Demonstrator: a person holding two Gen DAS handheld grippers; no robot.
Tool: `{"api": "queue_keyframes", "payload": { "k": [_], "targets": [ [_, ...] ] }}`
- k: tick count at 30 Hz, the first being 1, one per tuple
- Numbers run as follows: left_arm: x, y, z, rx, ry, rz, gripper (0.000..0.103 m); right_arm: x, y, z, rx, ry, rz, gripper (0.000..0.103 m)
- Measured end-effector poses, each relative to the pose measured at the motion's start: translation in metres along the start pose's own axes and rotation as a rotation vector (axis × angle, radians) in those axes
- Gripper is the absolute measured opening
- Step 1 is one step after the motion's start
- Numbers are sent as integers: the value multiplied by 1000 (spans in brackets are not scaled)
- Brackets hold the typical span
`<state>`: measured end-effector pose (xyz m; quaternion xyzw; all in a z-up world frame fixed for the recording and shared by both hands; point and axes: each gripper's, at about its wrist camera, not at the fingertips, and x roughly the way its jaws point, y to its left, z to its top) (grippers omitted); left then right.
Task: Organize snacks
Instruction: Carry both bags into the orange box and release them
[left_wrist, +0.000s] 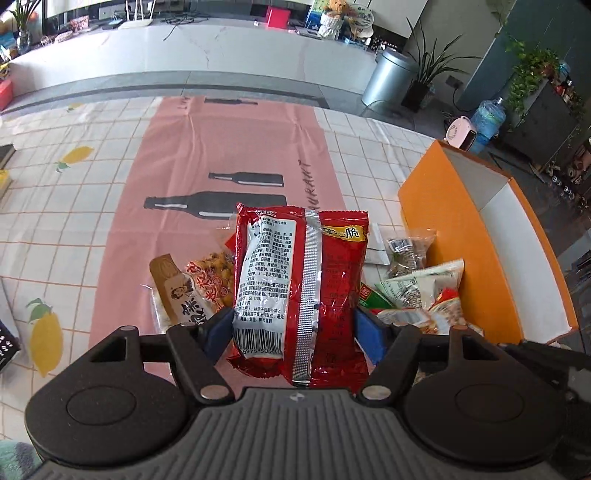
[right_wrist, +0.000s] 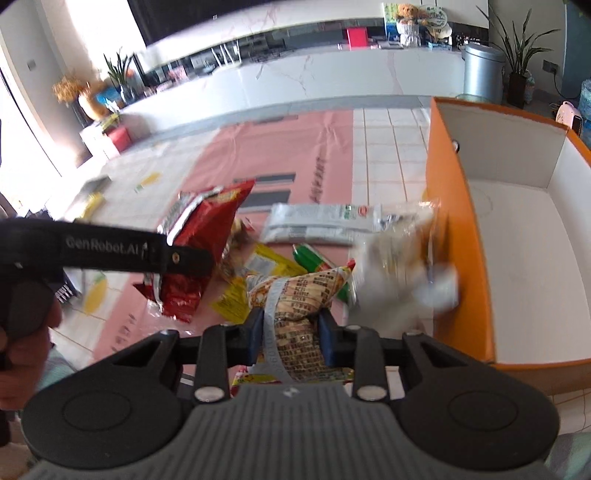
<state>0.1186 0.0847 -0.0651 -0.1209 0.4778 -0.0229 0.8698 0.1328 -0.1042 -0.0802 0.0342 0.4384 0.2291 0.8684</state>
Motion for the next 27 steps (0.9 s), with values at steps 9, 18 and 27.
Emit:
{"api": "queue_keyframes", "payload": {
  "k": [9,18,27],
  "targets": [
    [-26,-38,-8,54,-42,-27,80,-58,-43,11,55,-114,17,28],
    [-21,-140,13,272,-24,-106,80,-120,-126,38,111,-160,-87,28],
    [38,-222,33,404,166,-165,80,-103,-190,46,42,7,-133,28]
  ]
}}
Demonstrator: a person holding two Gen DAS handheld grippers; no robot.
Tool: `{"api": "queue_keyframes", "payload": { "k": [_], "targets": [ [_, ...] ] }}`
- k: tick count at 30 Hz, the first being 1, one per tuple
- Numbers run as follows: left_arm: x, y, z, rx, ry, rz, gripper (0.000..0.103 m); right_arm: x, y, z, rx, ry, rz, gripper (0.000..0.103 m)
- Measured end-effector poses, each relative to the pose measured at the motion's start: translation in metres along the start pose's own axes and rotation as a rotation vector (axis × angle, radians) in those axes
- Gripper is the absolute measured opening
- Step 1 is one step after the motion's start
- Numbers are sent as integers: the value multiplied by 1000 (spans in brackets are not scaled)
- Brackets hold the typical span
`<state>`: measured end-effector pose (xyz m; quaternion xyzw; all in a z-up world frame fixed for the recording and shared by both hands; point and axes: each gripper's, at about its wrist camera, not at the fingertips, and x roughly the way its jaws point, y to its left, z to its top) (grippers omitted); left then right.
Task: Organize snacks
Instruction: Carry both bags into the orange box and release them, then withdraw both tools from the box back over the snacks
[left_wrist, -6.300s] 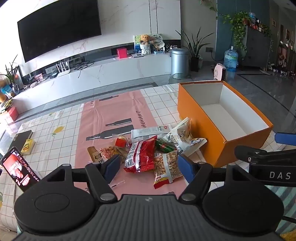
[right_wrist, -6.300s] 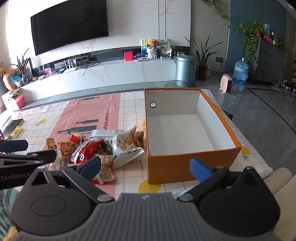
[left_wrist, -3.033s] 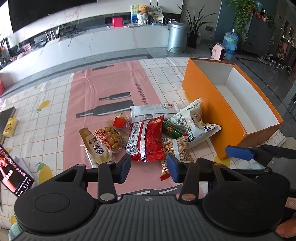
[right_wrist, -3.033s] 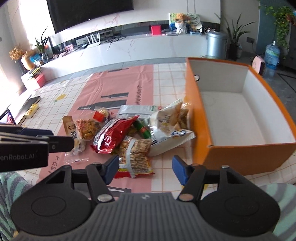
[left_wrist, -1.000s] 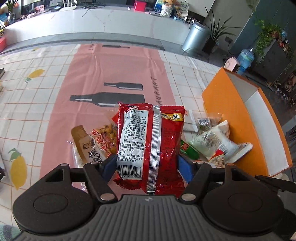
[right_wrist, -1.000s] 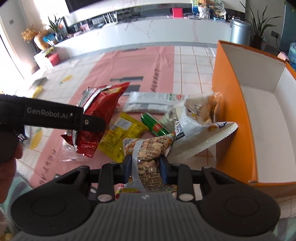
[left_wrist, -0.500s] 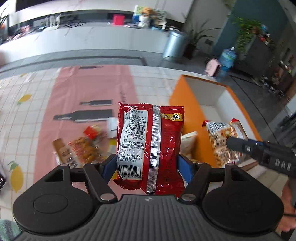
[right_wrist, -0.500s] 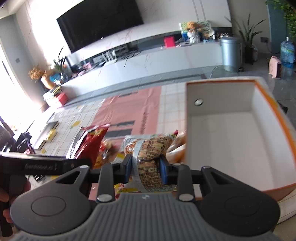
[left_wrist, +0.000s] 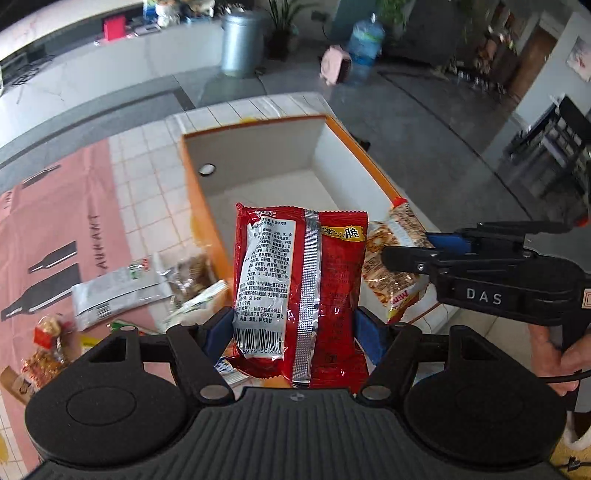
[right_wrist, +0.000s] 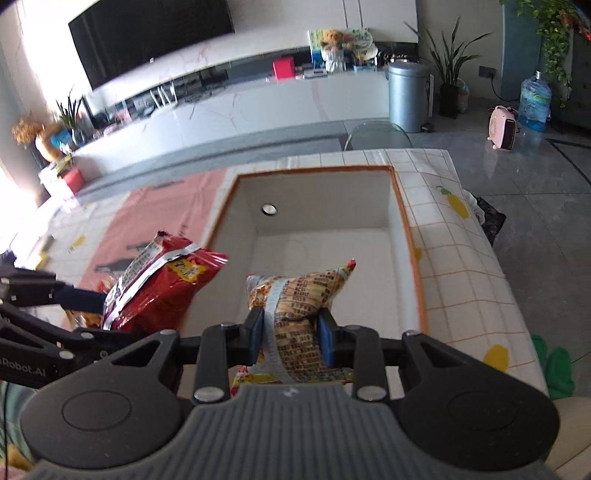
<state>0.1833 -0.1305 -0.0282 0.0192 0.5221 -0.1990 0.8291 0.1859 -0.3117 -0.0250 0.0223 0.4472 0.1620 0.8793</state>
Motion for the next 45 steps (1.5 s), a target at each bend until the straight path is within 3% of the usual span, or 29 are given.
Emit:
{"api": "queue_keyframes", "payload": {
  "k": [4,9,18,23,29,35,41,45],
  "targets": [
    [25,-16,18,92,135,23,80,18,-19,9,-4,111,56,28],
    [48,-25,23,223,230,90,80,47,-29,16,-10,233,62,28],
    [80,-47,38,406,334,234,81,91,-21,22,-46,376,93,28],
    [90,-63,37,524,368,249,84,101,-24,23,-73,424,55,29],
    [100,-58,35,543,393,213,89,109,-31,19,-46,448,44,29],
    [86,-44,38,477,400,89,90,121,-26,22,-68,475,14,29],
    [60,-29,37,396,345,19,90,128,-22,18,-43,492,-38,30],
    [32,-19,33,353,284,20,90,139,-16,15,-15,526,-59,30]
  ]
}}
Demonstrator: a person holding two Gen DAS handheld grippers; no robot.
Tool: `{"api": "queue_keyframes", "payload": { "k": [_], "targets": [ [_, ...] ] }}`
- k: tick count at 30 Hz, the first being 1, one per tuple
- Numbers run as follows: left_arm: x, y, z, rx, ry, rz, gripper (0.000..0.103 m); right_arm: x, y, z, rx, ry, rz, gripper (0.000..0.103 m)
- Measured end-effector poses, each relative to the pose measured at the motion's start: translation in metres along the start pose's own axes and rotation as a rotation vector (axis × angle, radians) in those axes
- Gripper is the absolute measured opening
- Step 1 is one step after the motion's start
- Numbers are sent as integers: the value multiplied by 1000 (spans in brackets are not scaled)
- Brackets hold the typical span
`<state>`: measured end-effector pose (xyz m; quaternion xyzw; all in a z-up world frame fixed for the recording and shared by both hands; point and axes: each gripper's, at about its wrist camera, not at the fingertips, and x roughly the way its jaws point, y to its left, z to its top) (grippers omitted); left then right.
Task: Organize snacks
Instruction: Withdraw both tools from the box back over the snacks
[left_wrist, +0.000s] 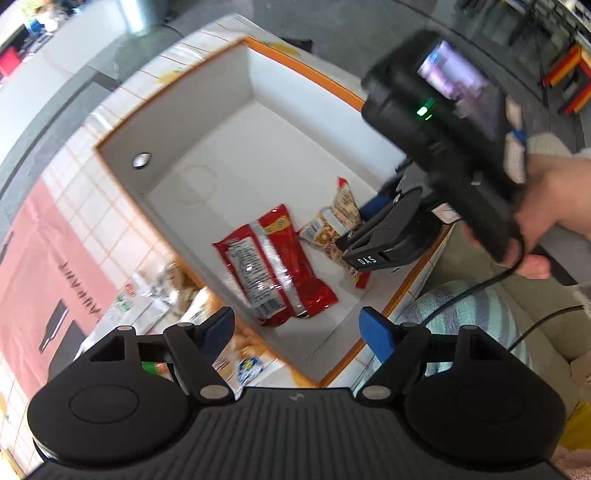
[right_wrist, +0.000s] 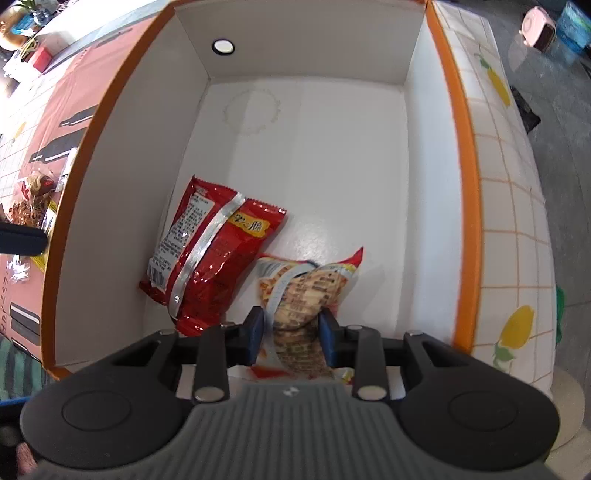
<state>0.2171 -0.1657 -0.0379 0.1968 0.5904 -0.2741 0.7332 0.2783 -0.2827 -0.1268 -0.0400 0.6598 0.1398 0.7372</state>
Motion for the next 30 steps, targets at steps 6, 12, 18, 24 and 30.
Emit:
{"api": "queue_keyframes", "payload": {
  "k": [6,12,18,24,30],
  "targets": [
    [-28,15,-29,-85,-62,-14,89,3,7,4,53,45,-2,32],
    [-36,37,-67,-229,-136,2,85,-7,20,1,45,31,-95,51],
    [-60,64,-107,-337,-199,3,84,-40,36,2,46,-19,-112,55],
    [-85,79,-156,-420,-297,35,84,-89,70,-14,60,-135,-25,59],
    [-103,101,-219,-626,-416,79,84,-106,117,-47,64,-280,133,60]
  ]
}}
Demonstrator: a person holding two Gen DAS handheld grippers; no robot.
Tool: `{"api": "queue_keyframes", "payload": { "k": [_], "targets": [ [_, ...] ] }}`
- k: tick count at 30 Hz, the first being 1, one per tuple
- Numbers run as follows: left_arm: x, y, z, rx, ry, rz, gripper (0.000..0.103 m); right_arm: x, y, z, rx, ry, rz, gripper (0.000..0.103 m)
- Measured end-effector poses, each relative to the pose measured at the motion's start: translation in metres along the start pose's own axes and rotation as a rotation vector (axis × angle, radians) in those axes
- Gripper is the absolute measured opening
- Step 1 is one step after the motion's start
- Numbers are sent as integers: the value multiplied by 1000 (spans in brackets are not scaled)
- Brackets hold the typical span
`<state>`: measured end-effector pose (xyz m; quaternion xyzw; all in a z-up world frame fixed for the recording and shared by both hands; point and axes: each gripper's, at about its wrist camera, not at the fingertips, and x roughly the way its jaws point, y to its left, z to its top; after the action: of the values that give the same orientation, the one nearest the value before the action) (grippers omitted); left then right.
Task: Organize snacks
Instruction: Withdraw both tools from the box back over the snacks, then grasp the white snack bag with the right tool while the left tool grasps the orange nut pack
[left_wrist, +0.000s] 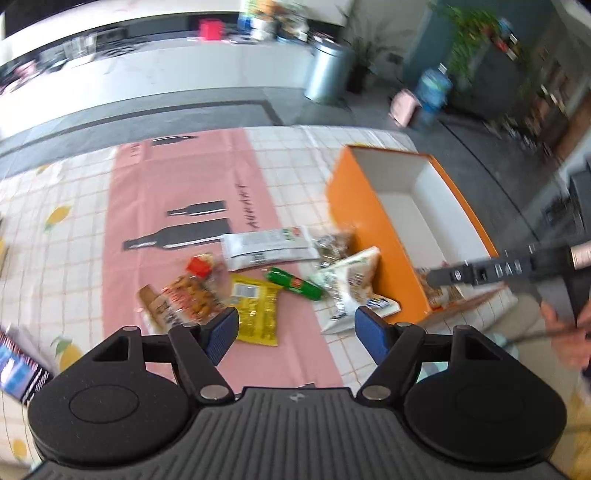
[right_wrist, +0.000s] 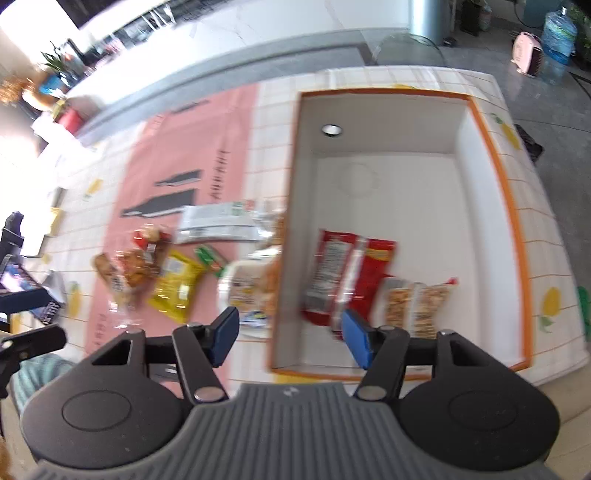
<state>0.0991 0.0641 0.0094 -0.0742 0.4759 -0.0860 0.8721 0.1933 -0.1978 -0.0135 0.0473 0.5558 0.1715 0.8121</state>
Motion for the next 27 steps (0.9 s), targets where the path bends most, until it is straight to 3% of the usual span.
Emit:
{"api": "queue_keyframes", "payload": {
  "k": [6,12,15,27],
  "targets": [
    [-8,36,-15,-94,-58,90,85,8,45,-33,-38,-146,-17,63],
    [5,57,-41,-145,-133,96,85,26,75,-73,-86,-360,-134,64],
    [15,58,-47,-117,-140,100,85,41,90,-89,-148,-418,-204,63],
    [60,50,-32,143,-72,150,85,100,112,-80,-311,-397,-365,59]
  ]
}}
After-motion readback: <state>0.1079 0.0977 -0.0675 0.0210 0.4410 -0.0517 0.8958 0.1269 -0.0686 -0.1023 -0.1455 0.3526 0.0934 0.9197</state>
